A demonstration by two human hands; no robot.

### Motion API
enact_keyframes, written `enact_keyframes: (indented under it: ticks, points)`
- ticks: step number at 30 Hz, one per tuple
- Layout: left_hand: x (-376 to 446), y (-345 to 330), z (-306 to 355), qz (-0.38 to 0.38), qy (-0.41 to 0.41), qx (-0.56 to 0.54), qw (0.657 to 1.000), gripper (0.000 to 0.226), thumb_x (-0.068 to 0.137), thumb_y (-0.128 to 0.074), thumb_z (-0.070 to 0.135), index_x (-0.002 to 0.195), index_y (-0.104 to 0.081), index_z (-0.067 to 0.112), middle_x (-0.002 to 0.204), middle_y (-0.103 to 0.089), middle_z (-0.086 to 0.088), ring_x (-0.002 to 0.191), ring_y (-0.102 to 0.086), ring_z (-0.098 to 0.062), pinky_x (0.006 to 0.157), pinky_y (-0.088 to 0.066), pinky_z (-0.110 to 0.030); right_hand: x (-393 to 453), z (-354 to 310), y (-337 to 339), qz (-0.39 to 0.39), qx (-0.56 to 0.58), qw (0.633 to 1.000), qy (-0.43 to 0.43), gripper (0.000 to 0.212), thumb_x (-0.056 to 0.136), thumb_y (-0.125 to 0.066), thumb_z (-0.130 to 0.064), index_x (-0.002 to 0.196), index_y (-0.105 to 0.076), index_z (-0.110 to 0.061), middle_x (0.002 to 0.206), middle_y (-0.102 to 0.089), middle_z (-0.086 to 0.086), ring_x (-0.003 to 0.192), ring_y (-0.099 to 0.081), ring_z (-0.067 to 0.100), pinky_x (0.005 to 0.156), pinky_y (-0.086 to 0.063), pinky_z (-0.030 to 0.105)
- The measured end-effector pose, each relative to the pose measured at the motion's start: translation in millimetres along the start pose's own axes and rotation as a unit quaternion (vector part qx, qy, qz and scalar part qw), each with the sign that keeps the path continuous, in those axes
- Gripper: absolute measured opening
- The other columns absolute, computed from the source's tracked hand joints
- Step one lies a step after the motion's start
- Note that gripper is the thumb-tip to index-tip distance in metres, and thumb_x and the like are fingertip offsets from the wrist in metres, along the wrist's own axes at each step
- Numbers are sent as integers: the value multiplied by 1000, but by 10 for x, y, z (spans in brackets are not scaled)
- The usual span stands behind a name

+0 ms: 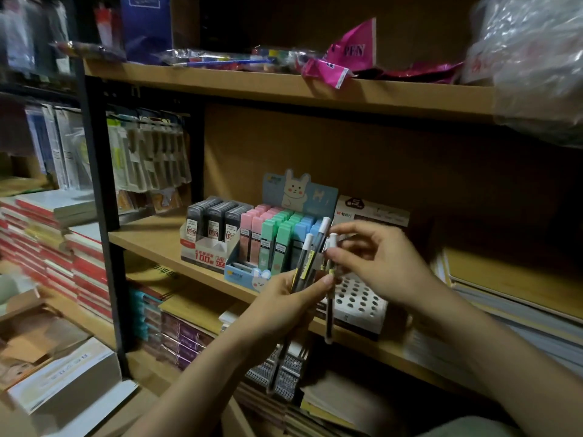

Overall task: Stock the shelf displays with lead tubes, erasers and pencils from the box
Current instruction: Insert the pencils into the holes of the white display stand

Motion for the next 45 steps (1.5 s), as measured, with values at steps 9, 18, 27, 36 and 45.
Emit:
enact_keyframes:
  ticks: [9,18,27,36,45]
  points:
    - [93,278,-315,200,-9,91,976,32,82,-71,42,88,-68,11,57,-59,9,45,-50,0,41,-35,-16,309,231,389,192,-180,960,98,21,86,-72,-13,102,-65,-24,90,-66,-13,86,-63,-6,69,-51,7]
    - [206,310,-383,221,-7,85,972,34,91,-60,44,111,-62,16,91,-69,-9,86,-66,-29,73,-53,-38,428,515,394,195,-195,960,46,18,86,-72,-14,102,-67,-22,84,-61,-15,77,-57,-11,60,-48,3]
    - [188,299,-363,193,23,46,980,27,98,-48,38,91,-50,12,69,-46,4,58,-40,-11,50,-32,-26,545,442,168,185,-272,942,69,18,85,-72,-9,99,-62,-13,91,-59,-3,80,-62,12,70,-56,27]
    - [153,195,-152,22,14,-113,993,27,101,-44,30,121,-52,13,75,-55,4,58,-46,-8,52,-39,-21,333,354,210,189,-310,928,84,28,90,-68,-17,118,-64,-16,104,-62,1,78,-57,7,70,-47,15]
    - [77,16,44,-68,-31,-114,991,23,99,-44,34,114,-50,17,78,-51,3,61,-43,-9,58,-35,-23,183,78,-90,100,-131,986,35,37,74,-80,-43,107,-70,-31,93,-69,-16,75,-64,-3,64,-48,6]
Point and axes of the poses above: each hand's wrist, its own x-axis towards the middle knuckle, its own y-axis out of the back of the hand, z = x × y, the point moved 7 cm from there along x, towards the middle knuckle
